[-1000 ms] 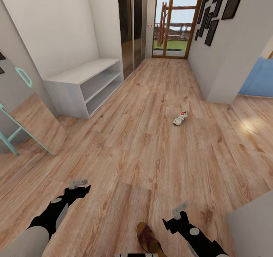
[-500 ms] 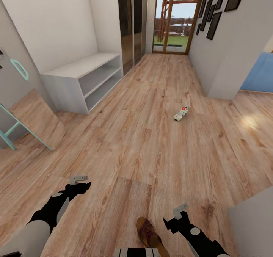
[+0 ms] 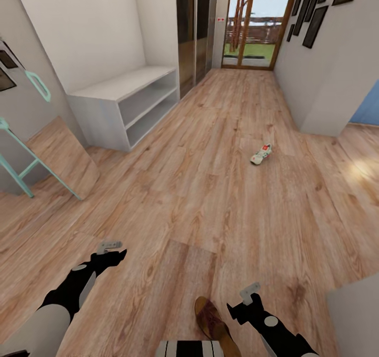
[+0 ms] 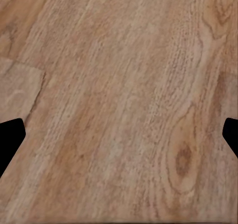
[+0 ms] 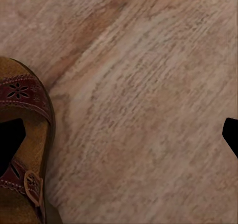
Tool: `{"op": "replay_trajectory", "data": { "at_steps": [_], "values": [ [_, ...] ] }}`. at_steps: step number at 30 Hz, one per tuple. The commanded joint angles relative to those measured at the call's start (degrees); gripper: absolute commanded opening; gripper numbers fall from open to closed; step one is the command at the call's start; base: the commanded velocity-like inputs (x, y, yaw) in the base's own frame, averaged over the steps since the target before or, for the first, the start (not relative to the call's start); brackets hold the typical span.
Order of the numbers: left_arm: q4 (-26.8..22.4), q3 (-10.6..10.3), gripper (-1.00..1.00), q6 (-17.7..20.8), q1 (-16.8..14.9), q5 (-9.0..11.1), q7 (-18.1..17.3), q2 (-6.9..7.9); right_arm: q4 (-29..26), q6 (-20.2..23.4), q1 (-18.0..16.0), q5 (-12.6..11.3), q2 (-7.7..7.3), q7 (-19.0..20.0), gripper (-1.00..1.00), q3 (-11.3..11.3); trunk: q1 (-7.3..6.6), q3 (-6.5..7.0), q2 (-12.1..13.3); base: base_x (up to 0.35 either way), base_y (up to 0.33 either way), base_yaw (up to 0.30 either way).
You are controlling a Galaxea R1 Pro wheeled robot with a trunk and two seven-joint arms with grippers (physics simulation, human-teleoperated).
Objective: Pick up the two gym shoes and the two sandals from the corridor floor and place them onto the hallstand (shoe rack) in the corridor, making sure they are on the rack and not on the floor. Arrange them so the two gym shoes are next to each other and the two sandals are next to each other.
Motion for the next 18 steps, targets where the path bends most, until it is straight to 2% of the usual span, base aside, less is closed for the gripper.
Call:
{"op": "replay_trajectory", "data": {
  "at_steps": [1,12,18],
  "values": [
    [-0.1,0.5,1.00,0.3,0.0,-0.5,-0.5,-0.05,0.0,-0.2,0.0,0.6,-0.03,0.1,1.00,-0.1,-0.01,-0.04,0.0,0.000,0.000,0.107],
    [-0.1,0.4,1.00,0.3,0.2,-0.6,-0.5,-0.01,0.2,-0.3,0.0,0.8,0.07,0.3,1.00,0.1,-0.01,-0.05,0.0,0.000,0.000,0.016],
    [-0.1,0.4,1.00,0.3,0.2,-0.6,-0.5,0.15,1.1,-0.3,0.1,0.9,-0.34,0.3,1.00,0.0,-0.01,-0.05,0.0,0.000,0.000,0.000]
  ]
}}
